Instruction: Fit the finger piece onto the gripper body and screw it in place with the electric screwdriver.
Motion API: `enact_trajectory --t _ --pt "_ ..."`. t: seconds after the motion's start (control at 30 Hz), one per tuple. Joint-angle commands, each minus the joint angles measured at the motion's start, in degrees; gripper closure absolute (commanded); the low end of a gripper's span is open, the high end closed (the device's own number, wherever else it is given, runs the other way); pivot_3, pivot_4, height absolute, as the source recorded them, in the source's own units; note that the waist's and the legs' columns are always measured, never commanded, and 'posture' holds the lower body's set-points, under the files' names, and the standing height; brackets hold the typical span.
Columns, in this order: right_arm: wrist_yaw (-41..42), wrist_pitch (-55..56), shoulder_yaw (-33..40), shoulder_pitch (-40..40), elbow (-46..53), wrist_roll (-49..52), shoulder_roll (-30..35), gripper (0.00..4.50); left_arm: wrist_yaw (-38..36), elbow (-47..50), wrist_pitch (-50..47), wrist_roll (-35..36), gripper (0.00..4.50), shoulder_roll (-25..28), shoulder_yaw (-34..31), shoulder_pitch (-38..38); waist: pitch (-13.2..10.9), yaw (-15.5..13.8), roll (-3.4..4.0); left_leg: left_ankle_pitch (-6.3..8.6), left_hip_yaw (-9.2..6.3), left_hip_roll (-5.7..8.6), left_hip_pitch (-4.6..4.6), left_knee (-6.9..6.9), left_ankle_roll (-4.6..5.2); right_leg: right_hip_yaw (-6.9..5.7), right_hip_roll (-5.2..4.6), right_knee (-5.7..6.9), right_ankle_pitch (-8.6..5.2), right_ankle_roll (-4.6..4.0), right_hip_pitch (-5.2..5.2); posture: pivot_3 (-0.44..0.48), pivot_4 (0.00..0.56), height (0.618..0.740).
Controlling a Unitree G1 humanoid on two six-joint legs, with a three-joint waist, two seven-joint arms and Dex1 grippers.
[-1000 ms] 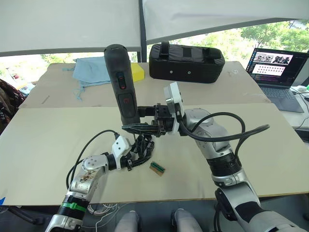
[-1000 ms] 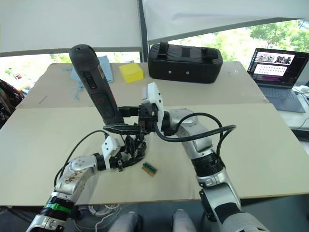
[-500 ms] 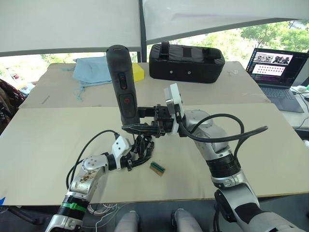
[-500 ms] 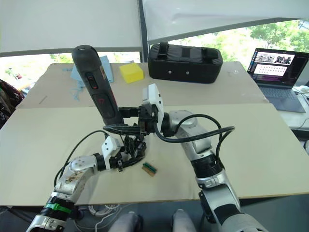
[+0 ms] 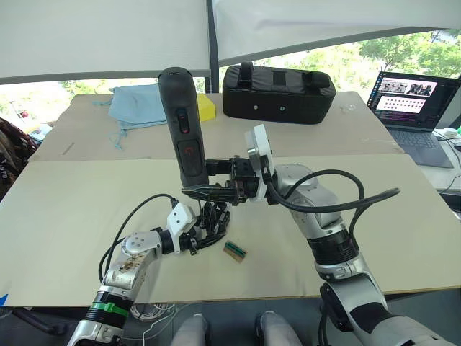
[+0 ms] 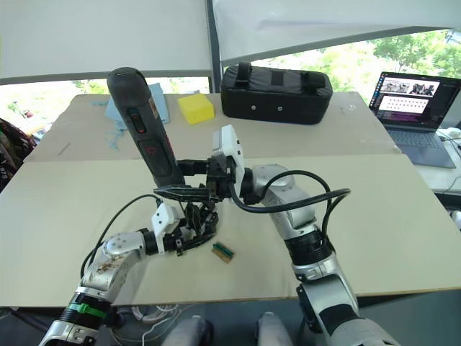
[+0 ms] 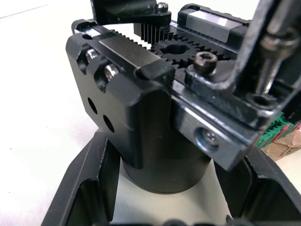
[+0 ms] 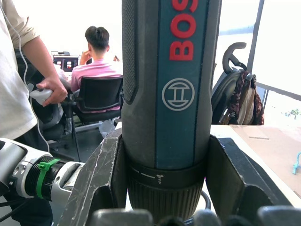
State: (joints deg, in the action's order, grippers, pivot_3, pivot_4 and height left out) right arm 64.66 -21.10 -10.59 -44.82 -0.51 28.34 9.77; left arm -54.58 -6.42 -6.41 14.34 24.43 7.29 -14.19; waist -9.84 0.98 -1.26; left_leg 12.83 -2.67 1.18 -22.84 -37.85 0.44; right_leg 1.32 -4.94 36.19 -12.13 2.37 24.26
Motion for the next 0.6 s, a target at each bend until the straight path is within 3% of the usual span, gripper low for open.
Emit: enact_trajectory --t 0.03,0.6 --pt "0.23 1.69 1.24 -0.58 2.04 1.42 -0.22 2.6 -1.04 0.1 -1.37 -0.3 2.19 0.34 1.41 1.34 0.0 0.0 0.0 0.0 0.0 0.0 0.0 0.0 0.0 0.0 0.0 0.0 0.0 0.0 0.0 0.0 0.15 0.74" --pt "0.65 1.15 1.63 -0.76 2.24 2.04 -0.05 2.6 -1.16 0.06 -1.36 -0.24 2.19 0.32 1.56 1.47 0.0 0.0 0.0 0.0 0.0 0.0 0.0 0.0 0.0 0.0 0.0 0.0 0.0 0.0 0.0 0.0 0.15 0.74"
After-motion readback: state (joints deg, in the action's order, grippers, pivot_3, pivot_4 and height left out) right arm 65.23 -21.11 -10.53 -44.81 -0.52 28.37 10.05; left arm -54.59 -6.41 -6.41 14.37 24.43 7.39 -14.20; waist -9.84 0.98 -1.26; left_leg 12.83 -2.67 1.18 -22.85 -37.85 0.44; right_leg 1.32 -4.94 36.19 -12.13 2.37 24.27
